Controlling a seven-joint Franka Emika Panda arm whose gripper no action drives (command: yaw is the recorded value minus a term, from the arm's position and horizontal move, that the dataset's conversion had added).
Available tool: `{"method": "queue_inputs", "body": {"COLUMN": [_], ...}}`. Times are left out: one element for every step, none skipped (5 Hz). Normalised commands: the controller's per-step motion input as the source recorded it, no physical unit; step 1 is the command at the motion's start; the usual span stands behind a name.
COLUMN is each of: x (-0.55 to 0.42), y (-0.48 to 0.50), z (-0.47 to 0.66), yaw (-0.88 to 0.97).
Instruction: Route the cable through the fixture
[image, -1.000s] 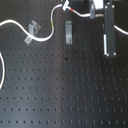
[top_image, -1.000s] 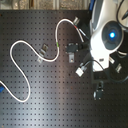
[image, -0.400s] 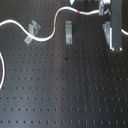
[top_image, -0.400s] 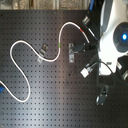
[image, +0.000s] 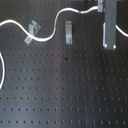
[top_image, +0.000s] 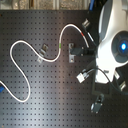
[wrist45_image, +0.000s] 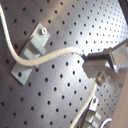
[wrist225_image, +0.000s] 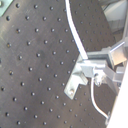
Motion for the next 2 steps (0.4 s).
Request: {"method": "queue_inputs", "body": {"x": [-0.038,-0.111], "y": [0.480,0.386], "z": [0.00,0.00], "yaw": [0.29,0.40]}}
